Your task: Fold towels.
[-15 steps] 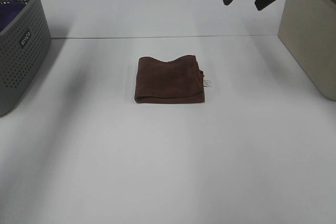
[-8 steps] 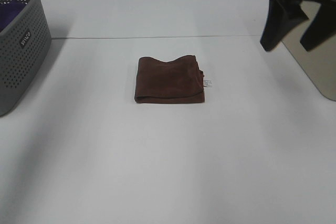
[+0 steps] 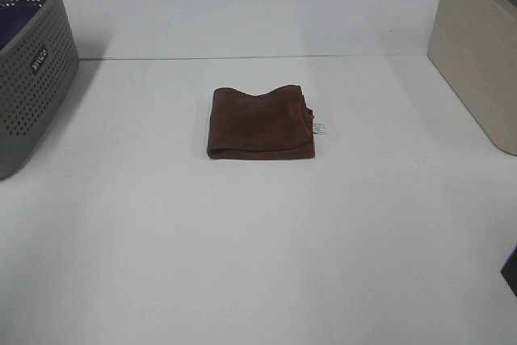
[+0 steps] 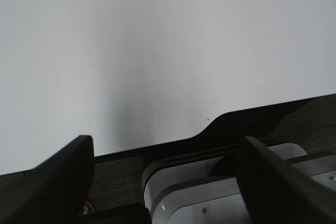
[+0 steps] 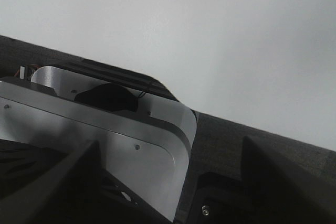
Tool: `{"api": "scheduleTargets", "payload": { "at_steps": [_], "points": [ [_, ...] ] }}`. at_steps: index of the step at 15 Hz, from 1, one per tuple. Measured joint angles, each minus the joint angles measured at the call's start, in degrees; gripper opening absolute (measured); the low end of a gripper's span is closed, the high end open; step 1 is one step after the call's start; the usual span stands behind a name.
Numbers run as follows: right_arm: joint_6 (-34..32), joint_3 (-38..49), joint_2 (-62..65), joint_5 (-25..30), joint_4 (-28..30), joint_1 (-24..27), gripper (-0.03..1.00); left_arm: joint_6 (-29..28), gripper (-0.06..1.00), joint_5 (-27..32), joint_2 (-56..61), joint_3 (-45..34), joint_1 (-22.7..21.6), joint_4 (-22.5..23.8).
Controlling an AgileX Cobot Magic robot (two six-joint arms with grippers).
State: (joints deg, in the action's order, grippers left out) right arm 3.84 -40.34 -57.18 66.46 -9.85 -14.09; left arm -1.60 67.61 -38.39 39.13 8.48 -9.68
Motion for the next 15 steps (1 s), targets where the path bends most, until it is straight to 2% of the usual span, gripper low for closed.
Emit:
{"api": "scheduleTargets", "payload": {
  "at_steps": [4, 7, 11, 15],
  "points": [
    [0.00, 6.76, 13.06, -2.52, 1.66, 0.00, 0.70, 3.78, 0.71, -0.23, 12.61, -6.99, 0.00, 0.00],
    [0.00, 10.37, 24.18, -5.44, 5.44, 0.00, 0.70, 8.88, 0.71, -5.44, 18.85, -9.22, 0.00, -0.52],
    [0.00, 11.23, 30.37, -5.44, 6.30, 0.00, 0.70, 9.63, 0.71, -6.76, 19.65, -10.49, 0.00, -0.97],
    [0.00, 11.23, 30.60, -5.50, 6.42, 0.00, 0.70, 9.74, 0.71, -6.82, 19.65, -10.49, 0.00, -1.03]
  ]
}}
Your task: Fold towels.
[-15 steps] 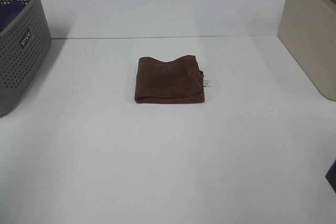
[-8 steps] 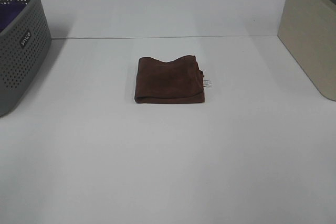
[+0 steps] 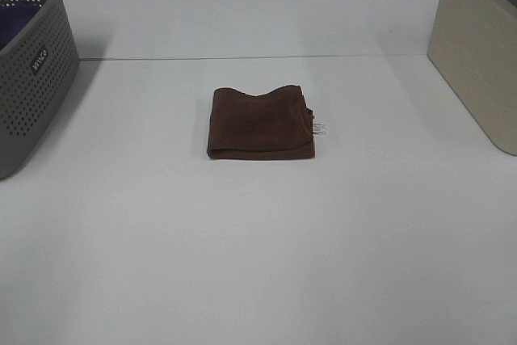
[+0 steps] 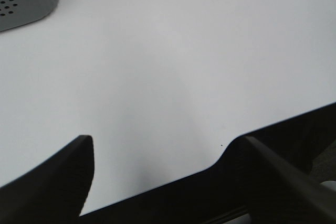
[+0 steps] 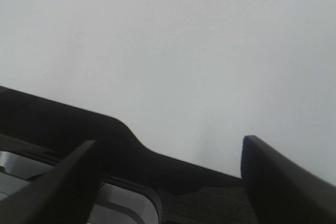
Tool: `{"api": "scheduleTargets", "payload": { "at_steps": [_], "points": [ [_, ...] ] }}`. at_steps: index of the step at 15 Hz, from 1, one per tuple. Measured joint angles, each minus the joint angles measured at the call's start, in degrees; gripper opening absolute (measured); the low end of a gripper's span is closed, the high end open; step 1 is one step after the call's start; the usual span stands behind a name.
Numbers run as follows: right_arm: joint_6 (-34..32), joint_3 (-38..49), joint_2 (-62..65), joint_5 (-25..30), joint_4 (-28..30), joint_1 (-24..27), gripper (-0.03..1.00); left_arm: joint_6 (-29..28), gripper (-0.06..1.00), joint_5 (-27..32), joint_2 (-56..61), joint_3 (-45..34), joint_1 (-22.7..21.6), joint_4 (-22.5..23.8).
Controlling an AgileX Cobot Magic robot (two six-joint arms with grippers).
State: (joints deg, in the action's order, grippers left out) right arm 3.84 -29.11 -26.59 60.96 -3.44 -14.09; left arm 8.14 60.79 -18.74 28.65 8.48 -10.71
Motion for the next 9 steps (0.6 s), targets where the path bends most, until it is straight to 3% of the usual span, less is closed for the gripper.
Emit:
{"api": "scheduleTargets", "payload": {
  "at_steps": [9],
  "points": [
    [0.00, 0.00, 0.06, 0.00, 0.00, 0.00, 0.70, 0.00, 0.71, -0.06, 0.00, 0.00, 0.00, -0.69]
  ]
}}
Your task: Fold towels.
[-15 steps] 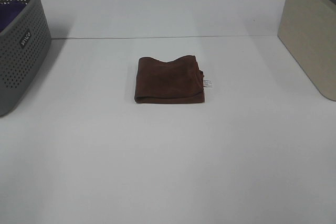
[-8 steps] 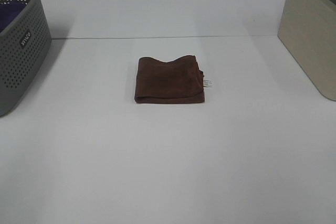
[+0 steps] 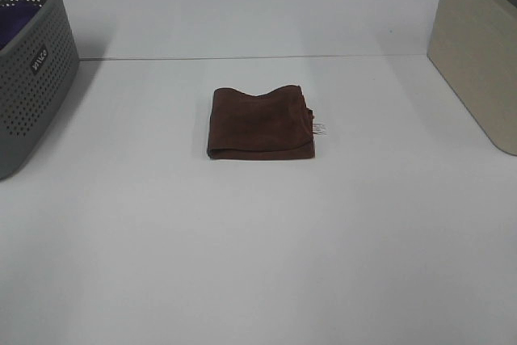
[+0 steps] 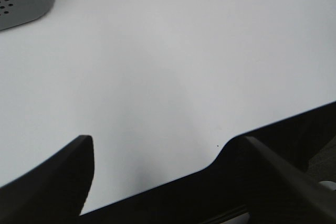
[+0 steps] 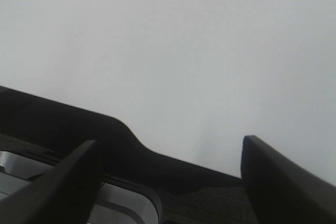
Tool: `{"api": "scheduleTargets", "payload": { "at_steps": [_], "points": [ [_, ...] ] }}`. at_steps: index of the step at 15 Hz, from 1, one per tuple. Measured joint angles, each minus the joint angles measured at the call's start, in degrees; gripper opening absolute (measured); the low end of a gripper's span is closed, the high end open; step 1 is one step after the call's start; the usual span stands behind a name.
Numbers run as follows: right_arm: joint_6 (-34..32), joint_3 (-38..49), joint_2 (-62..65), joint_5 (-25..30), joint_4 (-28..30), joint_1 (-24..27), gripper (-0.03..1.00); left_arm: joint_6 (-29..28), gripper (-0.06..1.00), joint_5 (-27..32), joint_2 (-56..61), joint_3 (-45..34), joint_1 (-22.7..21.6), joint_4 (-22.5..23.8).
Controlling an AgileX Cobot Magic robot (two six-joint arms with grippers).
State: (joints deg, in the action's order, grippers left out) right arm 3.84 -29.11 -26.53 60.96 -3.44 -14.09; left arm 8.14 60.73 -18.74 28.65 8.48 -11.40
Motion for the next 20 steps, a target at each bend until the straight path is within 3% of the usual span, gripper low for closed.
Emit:
{"api": "scheduleTargets", "payload": {
  "at_steps": [3, 8, 10, 15, 20],
  "points": [
    [0.00, 0.00, 0.00, 0.00, 0.00, 0.52, 0.70, 0.00, 0.71, 0.00, 0.00, 0.00, -0.17, 0.00],
    [0.00, 0.11, 5.61, 0.00, -0.40, 9.28, 0.70, 0.00, 0.71, 0.00, 0.57, 0.00, -7.56, -0.06],
    [0.00, 0.17, 10.71, 0.00, -0.40, 11.12, 0.70, 0.00, 0.71, -0.17, 4.01, 0.00, -8.54, 0.00],
    [0.00, 0.23, 21.83, 0.00, -0.57, 11.46, 0.70, 0.00, 0.71, -0.17, 17.19, 0.00, -8.65, 0.00],
    [0.00, 0.23, 26.87, 0.00, -0.86, 11.46, 0.70, 0.00, 0.71, -0.17, 18.96, 0.00, -8.65, 0.00]
  ]
}}
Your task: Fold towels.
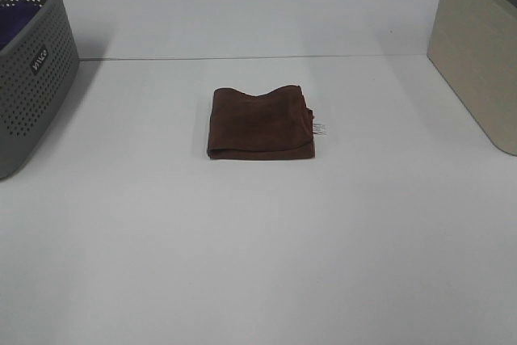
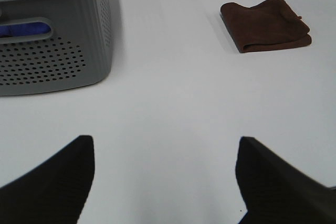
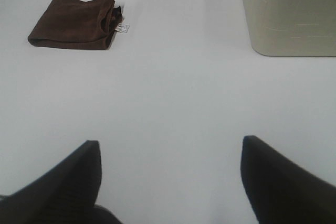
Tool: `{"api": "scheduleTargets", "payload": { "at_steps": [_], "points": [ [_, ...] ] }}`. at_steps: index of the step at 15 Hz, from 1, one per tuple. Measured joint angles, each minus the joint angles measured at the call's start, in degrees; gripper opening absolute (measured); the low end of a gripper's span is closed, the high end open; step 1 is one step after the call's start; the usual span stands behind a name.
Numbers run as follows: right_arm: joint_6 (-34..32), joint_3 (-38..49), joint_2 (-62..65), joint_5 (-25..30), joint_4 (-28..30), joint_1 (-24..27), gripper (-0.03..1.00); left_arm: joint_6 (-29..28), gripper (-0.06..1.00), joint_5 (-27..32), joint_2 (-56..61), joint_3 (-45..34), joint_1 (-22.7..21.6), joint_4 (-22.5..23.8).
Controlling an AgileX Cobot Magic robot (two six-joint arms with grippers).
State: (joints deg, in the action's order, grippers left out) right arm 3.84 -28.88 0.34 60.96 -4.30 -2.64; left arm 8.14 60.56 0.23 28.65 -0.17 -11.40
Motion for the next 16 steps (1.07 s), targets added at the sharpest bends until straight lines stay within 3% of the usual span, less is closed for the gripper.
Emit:
{"api": "scheduleTargets", "payload": {
  "at_steps": [16],
  "points": [
    [0.00, 0.00, 0.00, 0.00, -0.11, 0.00, 0.70, 1.09, 0.71, 0.00, 0.00, 0.00, 0.00, 0.80]
  ]
}}
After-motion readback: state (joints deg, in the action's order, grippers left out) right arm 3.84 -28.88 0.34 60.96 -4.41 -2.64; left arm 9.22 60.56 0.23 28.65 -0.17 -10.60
